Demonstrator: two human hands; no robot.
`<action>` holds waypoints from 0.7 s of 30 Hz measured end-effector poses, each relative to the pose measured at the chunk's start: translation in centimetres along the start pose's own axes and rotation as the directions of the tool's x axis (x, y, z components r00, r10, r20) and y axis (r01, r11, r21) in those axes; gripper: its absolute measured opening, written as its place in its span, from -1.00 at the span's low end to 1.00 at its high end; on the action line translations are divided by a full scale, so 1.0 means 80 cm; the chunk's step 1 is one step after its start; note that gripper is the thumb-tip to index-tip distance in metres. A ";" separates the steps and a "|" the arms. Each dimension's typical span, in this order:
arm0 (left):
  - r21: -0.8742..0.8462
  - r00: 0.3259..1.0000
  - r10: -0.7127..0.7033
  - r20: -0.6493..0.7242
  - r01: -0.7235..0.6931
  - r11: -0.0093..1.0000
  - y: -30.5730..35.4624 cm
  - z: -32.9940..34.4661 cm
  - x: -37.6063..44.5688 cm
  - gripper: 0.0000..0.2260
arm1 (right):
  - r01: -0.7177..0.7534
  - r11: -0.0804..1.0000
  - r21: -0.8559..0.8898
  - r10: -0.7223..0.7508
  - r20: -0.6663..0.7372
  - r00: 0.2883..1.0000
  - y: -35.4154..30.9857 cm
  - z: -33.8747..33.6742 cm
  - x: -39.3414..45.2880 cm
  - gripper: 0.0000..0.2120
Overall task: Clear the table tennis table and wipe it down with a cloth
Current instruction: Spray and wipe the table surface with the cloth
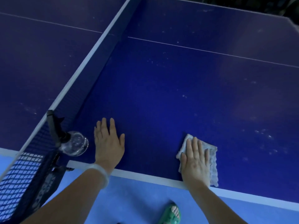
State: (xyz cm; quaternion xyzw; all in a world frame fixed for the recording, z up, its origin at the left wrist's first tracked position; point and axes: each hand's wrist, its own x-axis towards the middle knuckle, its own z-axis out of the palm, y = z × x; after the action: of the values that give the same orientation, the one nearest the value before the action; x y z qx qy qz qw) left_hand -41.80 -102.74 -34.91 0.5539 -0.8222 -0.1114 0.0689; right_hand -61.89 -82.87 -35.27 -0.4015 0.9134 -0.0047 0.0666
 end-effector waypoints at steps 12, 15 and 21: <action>0.171 0.999 0.008 0.035 -0.014 0.985 0.146 0.061 0.005 -0.38 | 0.035 0.997 -0.074 -0.037 -0.017 0.999 0.144 -0.020 0.040 -0.46; 0.174 0.999 -0.012 0.051 0.003 0.985 0.150 0.061 0.006 -0.37 | -0.140 0.989 0.053 0.141 -0.014 0.990 0.118 -0.012 0.035 -0.46; 0.173 0.997 -0.047 0.063 0.035 0.984 0.151 0.061 0.008 -0.35 | 0.556 0.829 -0.059 -0.556 0.017 0.831 0.026 -0.017 0.109 -0.46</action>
State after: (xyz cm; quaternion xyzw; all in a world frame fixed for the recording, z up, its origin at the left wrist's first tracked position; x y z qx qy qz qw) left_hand -54.01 -98.41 -36.45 0.5707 -0.8189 -0.0599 -0.0092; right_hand -69.44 -87.94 -35.07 -0.6514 0.7571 0.0042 0.0495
